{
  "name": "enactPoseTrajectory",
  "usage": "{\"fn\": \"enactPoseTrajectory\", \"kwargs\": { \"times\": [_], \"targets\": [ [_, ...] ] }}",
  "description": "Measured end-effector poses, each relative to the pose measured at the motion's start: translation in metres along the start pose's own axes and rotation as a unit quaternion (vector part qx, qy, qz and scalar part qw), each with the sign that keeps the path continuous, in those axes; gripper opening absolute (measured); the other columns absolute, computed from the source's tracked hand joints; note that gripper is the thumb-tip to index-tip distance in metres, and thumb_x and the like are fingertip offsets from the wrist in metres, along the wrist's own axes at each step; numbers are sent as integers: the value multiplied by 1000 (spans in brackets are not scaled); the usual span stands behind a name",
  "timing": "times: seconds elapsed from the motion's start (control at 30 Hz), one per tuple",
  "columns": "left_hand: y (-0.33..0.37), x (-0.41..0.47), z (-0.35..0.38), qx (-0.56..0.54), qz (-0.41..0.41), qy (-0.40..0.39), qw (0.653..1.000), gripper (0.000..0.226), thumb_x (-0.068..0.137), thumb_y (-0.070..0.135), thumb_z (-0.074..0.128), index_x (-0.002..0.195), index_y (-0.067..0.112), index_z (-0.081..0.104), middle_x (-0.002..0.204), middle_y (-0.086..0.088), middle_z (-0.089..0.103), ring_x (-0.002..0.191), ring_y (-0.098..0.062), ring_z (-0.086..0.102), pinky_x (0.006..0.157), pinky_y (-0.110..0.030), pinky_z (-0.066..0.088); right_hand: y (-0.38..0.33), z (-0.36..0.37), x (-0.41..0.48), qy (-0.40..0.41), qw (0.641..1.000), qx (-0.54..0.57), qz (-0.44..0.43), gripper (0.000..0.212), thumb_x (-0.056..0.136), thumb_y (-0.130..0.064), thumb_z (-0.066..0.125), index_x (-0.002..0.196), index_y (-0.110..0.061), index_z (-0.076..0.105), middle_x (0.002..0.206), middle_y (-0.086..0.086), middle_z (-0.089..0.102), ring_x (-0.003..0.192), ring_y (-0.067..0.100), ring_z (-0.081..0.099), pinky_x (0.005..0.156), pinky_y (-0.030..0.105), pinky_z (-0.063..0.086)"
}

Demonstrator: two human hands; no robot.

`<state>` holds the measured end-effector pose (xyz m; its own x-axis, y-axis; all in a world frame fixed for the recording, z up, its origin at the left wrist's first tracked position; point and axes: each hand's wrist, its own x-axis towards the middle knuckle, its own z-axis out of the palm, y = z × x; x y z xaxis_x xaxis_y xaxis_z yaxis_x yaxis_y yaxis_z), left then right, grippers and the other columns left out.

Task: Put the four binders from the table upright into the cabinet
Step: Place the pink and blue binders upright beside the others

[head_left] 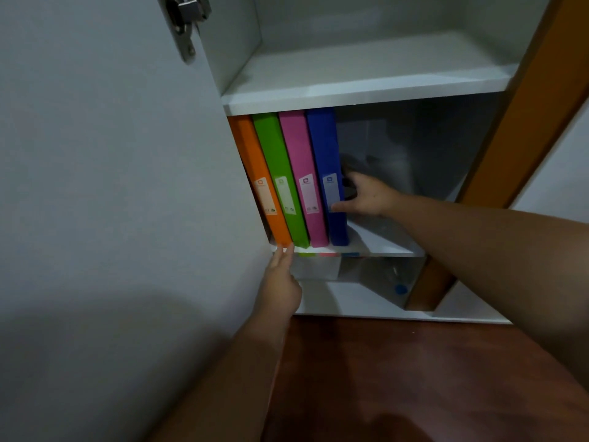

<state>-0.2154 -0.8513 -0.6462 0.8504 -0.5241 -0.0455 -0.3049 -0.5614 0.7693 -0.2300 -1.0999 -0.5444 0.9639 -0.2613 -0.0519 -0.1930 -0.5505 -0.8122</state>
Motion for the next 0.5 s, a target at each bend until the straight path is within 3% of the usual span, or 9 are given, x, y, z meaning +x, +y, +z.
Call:
{"fn": "enactPoseTrajectory", "kwargs": {
  "times": [0.1,0.2,0.27,0.33,0.37,0.43,0.5],
  "targets": [
    [5,11,-2,-10,-8,19,1000,80,92,-8,40,156,31,14,166,5,7,151,-19,18,112,-22,21,-2,1,0,1,1000,2,-7,82,74,-28,79,143,-27,36,141,0,49,117,6,46,79,15,41],
    [18,21,-2,-121,-19,51,991,80,94,5,50,156,34,9,158,-1,35,140,-26,42,112,-42,40,1,1,-3,-1,1000,25,7,85,76,-21,78,146,-27,31,143,1,47,124,11,45,87,22,41],
    [31,25,-2,-201,-57,75,975,75,96,25,55,152,45,9,144,8,52,126,-26,55,103,-47,48,6,2,-7,-7,999,38,17,91,77,-15,76,149,-30,22,144,0,45,123,7,41,82,13,43],
    [43,33,-2,-263,-91,116,954,61,102,32,43,154,41,12,137,11,53,129,-24,53,99,-35,43,10,2,-10,-2,999,34,18,93,79,-15,74,151,-30,17,146,0,42,117,4,38,72,1,39],
    [46,38,-3,-286,-102,133,943,57,104,34,36,155,37,12,138,8,51,131,-23,49,99,-31,39,11,1,-10,2,999,30,18,92,80,-16,74,151,-29,16,147,0,41,118,4,37,74,1,37],
    [52,45,-4,-303,-113,137,936,56,106,33,29,157,34,5,148,0,45,135,-24,44,106,-34,36,11,-1,-11,1,999,30,18,91,81,-16,73,151,-29,16,149,1,39,121,6,38,80,9,39],
    [55,49,-5,-310,-127,122,934,59,106,22,31,156,35,3,151,-1,43,136,-24,44,114,-42,35,10,-1,-11,-1,999,39,19,90,81,-16,72,150,-30,17,148,0,40,116,6,40,74,11,42]
  ]
}}
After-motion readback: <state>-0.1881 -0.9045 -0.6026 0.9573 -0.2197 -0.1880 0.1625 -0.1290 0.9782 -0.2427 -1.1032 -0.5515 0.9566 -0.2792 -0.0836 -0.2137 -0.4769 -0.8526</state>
